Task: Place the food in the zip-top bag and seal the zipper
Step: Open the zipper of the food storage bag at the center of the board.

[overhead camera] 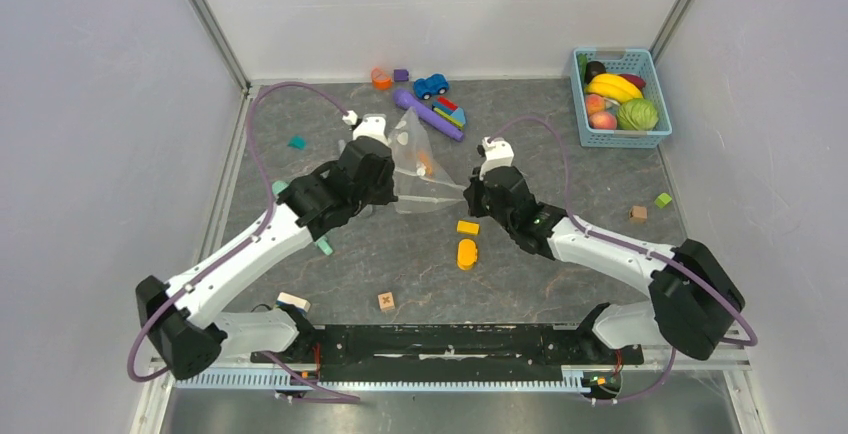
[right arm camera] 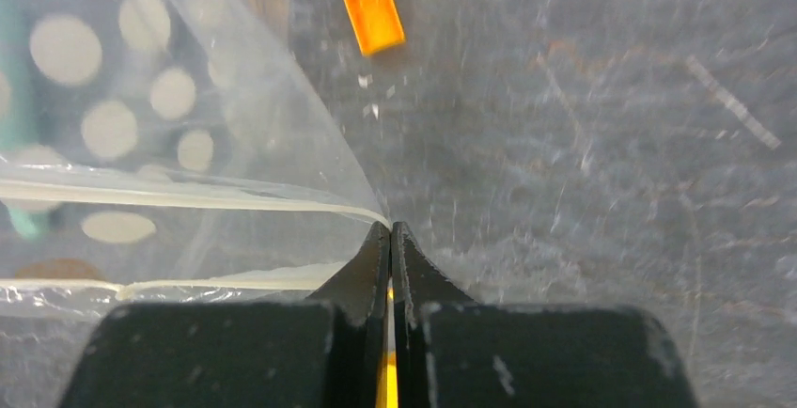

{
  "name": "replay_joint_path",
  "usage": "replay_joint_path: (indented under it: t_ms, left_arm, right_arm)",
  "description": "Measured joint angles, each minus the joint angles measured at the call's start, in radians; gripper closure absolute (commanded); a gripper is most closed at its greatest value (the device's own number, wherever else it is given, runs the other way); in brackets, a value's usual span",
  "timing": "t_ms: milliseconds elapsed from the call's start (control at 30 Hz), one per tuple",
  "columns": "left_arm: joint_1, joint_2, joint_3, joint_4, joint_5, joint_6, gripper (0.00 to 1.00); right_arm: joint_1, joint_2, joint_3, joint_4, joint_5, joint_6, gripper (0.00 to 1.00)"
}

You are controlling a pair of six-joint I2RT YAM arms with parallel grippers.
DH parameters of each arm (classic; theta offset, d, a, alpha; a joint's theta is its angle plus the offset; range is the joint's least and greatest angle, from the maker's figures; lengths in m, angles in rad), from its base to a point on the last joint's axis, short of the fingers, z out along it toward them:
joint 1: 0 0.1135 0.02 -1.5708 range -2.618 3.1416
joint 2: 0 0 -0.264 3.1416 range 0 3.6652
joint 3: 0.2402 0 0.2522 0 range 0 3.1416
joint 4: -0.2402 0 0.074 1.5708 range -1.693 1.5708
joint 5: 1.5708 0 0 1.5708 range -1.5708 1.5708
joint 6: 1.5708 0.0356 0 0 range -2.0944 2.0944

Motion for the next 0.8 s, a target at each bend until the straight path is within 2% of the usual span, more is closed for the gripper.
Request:
replay_joint_path:
  t_ms: [167, 300, 367, 433, 533, 567, 800]
  left_arm:
    - [0.0, 0.103, -0.003, 0.033, 0.024, -0.002, 0.98]
    - [0.0, 0.181, -0.002, 0.067, 0.031, -0.002, 0.98]
    - [0.001, 0.217, 0.011, 0.073, 0.031, -0.002, 0.98]
    - [0.001, 0.249, 0.035, 0.077, 0.031, -0.001, 0.98]
    - [0.001, 0.285, 0.075, 0.09, 0.031, 0.0, 0.98]
    - [0.001, 0.291, 0.084, 0.092, 0.031, 0.0, 0.98]
    - [0.001, 0.333, 0.13, 0.097, 0.029, 0.004, 0.98]
  right_arm:
    - [-0.019, 0.037, -0.112, 0.061, -0.107, 0.037, 1.0]
    - [-0.035, 0.048, -0.144, 0.062, -0.155, 0.035, 0.83]
    - [-0.045, 0.046, -0.144, 0.06, -0.169, 0.024, 0.67]
    - [-0.055, 0.036, -0.144, 0.056, -0.188, 0.002, 0.42]
    - [-0.069, -0.013, -0.138, 0.051, -0.209, -0.037, 0.16]
    - [-0.075, -0.034, -0.132, 0.048, -0.214, -0.053, 0.03]
    - [-0.149, -0.2, -0.053, 0.031, -0.204, -0.139, 0.02]
